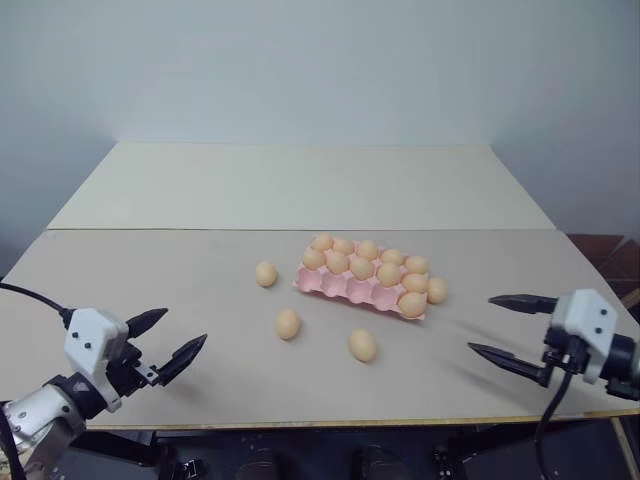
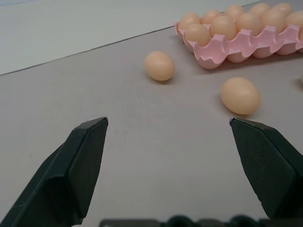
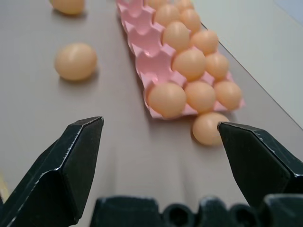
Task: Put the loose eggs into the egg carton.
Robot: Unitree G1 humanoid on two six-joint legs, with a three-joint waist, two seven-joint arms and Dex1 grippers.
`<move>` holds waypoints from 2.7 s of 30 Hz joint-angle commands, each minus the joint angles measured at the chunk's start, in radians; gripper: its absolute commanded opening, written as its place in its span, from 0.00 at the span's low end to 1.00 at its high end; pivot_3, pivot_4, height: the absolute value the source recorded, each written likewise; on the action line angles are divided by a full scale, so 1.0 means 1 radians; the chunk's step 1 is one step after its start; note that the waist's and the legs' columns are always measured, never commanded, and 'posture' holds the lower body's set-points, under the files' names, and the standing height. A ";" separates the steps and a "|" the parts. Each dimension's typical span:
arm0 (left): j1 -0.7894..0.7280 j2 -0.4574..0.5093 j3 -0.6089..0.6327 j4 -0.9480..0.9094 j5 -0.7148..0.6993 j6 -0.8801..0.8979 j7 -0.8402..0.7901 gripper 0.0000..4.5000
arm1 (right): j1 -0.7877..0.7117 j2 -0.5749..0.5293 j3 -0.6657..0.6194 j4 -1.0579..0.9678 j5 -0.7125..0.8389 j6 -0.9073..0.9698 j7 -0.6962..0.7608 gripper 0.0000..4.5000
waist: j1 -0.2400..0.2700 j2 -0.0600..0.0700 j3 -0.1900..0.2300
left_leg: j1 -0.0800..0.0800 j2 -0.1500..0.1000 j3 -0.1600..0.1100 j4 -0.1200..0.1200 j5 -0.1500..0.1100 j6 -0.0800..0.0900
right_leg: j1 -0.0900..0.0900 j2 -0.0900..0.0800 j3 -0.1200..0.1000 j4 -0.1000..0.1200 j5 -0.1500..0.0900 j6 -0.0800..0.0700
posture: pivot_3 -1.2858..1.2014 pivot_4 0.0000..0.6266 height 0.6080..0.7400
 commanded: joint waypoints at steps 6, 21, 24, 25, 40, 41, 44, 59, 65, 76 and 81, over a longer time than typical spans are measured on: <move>-0.042 0.015 -0.021 0.014 -0.013 -0.063 -0.090 0.99 | -0.061 -0.027 0.153 -0.187 -0.106 0.181 -0.185 1.00 | 0.000 -0.004 0.002 | -0.003 0.000 0.000 0.000 0.003 0.005 | -0.002 -0.001 0.000 -0.001 0.000 0.000 | 0.52 0.24 1.00; -0.058 0.002 -0.074 -0.006 -0.044 -0.064 -0.127 0.99 | -0.488 -0.004 0.409 0.469 -0.393 -0.142 -0.132 1.00 | -0.007 -0.004 0.003 | -0.008 0.001 0.002 0.000 0.004 0.008 | -0.009 0.004 0.003 0.001 0.001 -0.001 | 0.52 0.24 1.00; -0.049 0.003 -0.073 -0.014 -0.048 -0.067 -0.126 0.99 | -0.552 0.019 0.454 0.588 -0.432 -0.220 -0.114 1.00 | -0.008 -0.004 0.003 | -0.008 0.001 0.002 0.000 0.004 0.008 | -0.009 0.004 0.004 0.001 0.001 -0.001 | 0.52 0.24 1.00; -0.047 0.003 -0.068 -0.014 -0.049 -0.068 -0.124 0.99 | -0.570 0.025 0.464 0.621 -0.442 -0.240 -0.113 1.00 | -0.008 -0.004 0.003 | -0.008 0.001 0.003 0.000 0.004 0.008 | -0.009 0.004 0.005 0.001 0.001 -0.001 | 0.52 0.24 1.00; -0.022 -0.002 -0.059 -0.024 -0.067 -0.079 -0.122 0.99 | -0.751 0.112 0.529 0.919 -0.517 -0.417 -0.085 1.00 | -0.019 -0.004 0.003 | -0.006 0.001 0.007 0.001 0.005 0.008 | -0.009 0.005 0.010 0.003 0.002 0.000 | 0.52 0.24 1.00; -0.022 0.000 -0.056 -0.024 -0.079 -0.079 -0.132 0.99 | -0.760 0.117 0.531 0.933 -0.520 -0.423 -0.084 1.00 | -0.020 -0.004 0.003 | -0.006 0.001 0.007 0.001 0.005 0.008 | -0.009 0.005 0.010 0.004 0.002 0.000 | 0.52 0.24 1.00; -0.012 0.015 -0.033 -0.025 -0.163 -0.059 -0.194 1.00 | -0.774 0.124 0.533 0.966 -0.527 -0.437 -0.082 0.91 | -0.023 -0.004 0.003 | -0.005 0.001 0.008 0.001 0.005 0.008 | -0.009 0.004 0.011 0.004 0.003 0.001 | 0.52 0.24 1.00; -0.022 0.058 -0.006 -0.017 -0.321 -0.037 -0.299 1.00 | -0.776 0.137 0.527 0.995 -0.556 -0.486 -0.120 0.00 | -0.028 -0.004 0.003 | -0.002 0.001 0.012 0.001 0.005 0.008 | -0.009 0.005 0.014 0.005 0.003 0.000 | 0.52 0.24 1.00; -0.016 0.054 -0.005 -0.018 -0.311 -0.040 -0.300 1.00 | -0.766 0.104 0.517 0.978 -0.537 -0.465 -0.068 0.11 | -0.027 -0.004 0.003 | -0.002 0.001 0.013 0.001 0.005 0.008 | -0.009 0.005 0.015 0.005 0.003 0.000 | 0.52 0.24 1.00; 0.010 0.055 0.008 -0.022 -0.303 -0.051 -0.305 1.00 | -0.756 -0.027 0.424 0.906 -0.478 -0.473 -0.013 0.72 | -0.032 -0.004 0.003 | 0.000 0.002 0.015 0.001 0.005 0.008 | -0.009 0.005 0.016 0.005 0.003 0.000 | 0.52 0.24 1.00; -0.015 0.063 -0.001 -0.009 -0.297 -0.048 -0.304 1.00 | -0.846 0.015 0.454 1.024 -0.500 -0.433 -0.037 0.72 | -0.030 -0.004 0.003 | 0.001 0.002 0.015 0.001 0.005 0.008 | -0.009 0.005 0.016 0.006 0.004 -0.001 | 0.52 0.24 1.00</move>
